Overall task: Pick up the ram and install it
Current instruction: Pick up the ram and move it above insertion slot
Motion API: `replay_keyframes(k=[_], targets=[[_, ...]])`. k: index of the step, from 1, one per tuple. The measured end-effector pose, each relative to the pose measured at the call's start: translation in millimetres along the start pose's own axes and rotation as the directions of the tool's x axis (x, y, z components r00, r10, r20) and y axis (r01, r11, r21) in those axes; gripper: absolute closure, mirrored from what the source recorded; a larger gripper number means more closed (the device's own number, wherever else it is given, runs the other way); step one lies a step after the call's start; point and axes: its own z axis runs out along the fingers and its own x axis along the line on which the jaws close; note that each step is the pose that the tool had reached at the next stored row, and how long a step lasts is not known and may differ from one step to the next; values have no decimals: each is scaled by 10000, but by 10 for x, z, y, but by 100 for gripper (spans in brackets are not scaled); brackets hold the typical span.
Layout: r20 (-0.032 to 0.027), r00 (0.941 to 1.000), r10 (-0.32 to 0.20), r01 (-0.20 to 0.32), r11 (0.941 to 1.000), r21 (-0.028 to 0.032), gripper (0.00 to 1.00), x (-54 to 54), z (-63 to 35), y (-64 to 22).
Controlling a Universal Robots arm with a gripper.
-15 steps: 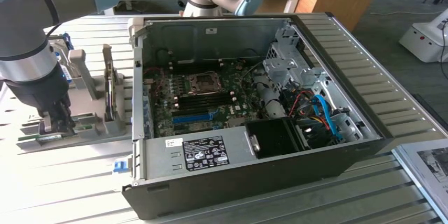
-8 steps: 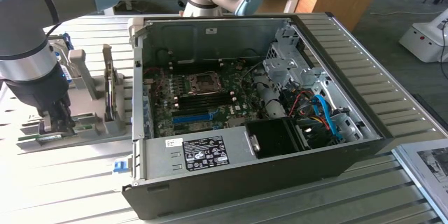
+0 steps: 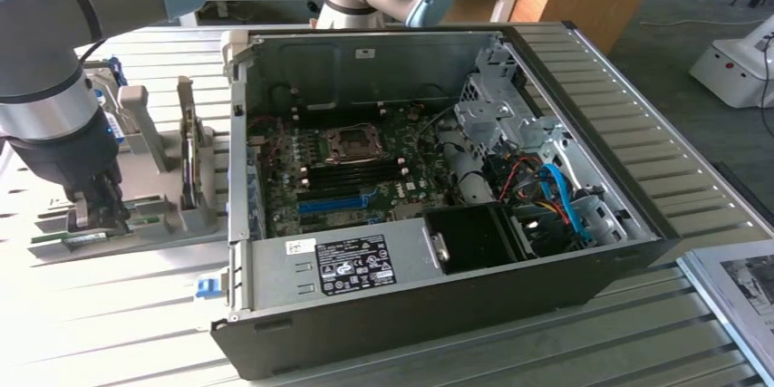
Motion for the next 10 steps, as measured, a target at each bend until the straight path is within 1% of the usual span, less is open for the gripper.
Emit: replay_keyframes(k=[8, 9, 10], targets=[[0, 10000, 0, 0, 10000, 0, 74, 0, 0, 0], [0, 10000, 0, 0, 10000, 1, 80, 0, 0, 0], [1, 10000, 0, 0, 10000, 0, 80, 0, 0, 0]])
